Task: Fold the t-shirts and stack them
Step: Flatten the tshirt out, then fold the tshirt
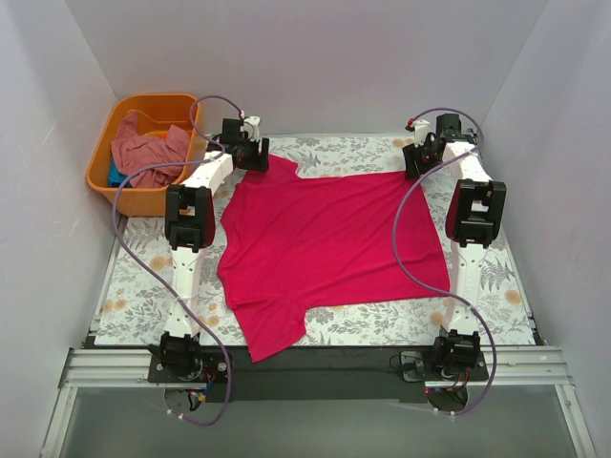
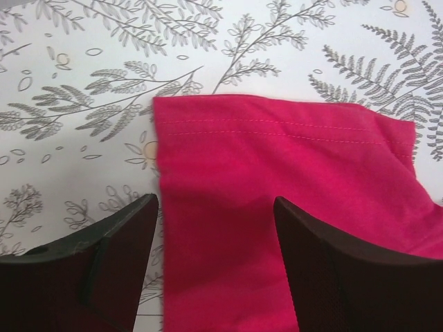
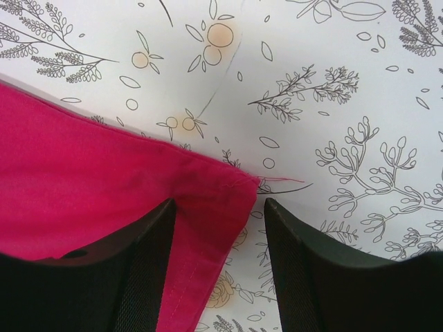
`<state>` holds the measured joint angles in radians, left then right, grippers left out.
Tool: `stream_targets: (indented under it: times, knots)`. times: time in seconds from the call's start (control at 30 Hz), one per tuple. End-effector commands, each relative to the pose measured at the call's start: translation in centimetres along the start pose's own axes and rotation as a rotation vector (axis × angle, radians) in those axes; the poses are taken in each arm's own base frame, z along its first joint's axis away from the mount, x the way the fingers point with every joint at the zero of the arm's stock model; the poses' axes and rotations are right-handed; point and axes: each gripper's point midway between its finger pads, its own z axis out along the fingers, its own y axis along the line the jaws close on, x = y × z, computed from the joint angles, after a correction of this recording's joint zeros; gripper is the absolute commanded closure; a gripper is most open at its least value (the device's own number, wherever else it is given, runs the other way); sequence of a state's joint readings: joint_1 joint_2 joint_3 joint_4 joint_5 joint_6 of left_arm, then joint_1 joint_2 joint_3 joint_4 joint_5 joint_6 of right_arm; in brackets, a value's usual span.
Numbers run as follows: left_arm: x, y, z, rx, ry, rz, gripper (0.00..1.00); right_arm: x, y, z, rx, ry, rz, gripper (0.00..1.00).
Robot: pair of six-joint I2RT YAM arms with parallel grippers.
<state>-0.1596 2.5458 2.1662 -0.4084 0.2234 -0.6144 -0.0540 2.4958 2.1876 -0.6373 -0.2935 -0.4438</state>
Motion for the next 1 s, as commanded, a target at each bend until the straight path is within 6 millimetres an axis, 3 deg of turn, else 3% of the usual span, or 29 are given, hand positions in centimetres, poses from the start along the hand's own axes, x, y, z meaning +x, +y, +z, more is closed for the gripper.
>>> stream_targets:
  times: [0.0, 0.23, 0.53, 0.7, 0.77, 0.8, 0.87, 0.97]
  knots:
    - [2.5, -1.4, 0.0, -0.012, 0.092, 0.004, 0.35, 0.3, 0.1, 0.5, -0.007, -0.006, -0.005, 0.39]
    - [3.3, 0.2, -1.2, -0.140, 0.124, -0.034, 0.37, 0.5, 0.1, 0.4, -0.004, -0.001, -0.016, 0.42]
    - [4.2, 0.5, -3.2, -0.190, 0.153, -0.079, 0.39, 0.1, 0.1, 0.0, -0.001, -0.011, -0.026, 0.42]
    - [5.6, 0.2, -2.9, -0.173, 0.187, -0.084, 0.44, 0.2, -0.2, 0.1, 0.005, -0.008, -0.026, 0.42]
    - [5.8, 0.3, -2.5, -0.169, 0.190, -0.074, 0.50, 0.2, -0.1, 0.3, -0.001, -0.009, -0.026, 0.42]
    - [5.6, 0.4, -2.2, -0.175, 0.184, -0.071, 0.62, 0.3, -0.1, 0.4, -0.003, -0.008, -0.026, 0.42]
    - [5.8, 0.9, -1.5, -0.182, 0.189, -0.067, 0.72, 0.2, -0.2, 0.4, 0.000, -0.011, -0.030, 0.42]
    - [4.3, 1.5, -0.9, -0.194, 0.158, -0.060, 0.82, 0.0, -0.5, 0.5, 0.016, -0.012, -0.033, 0.42]
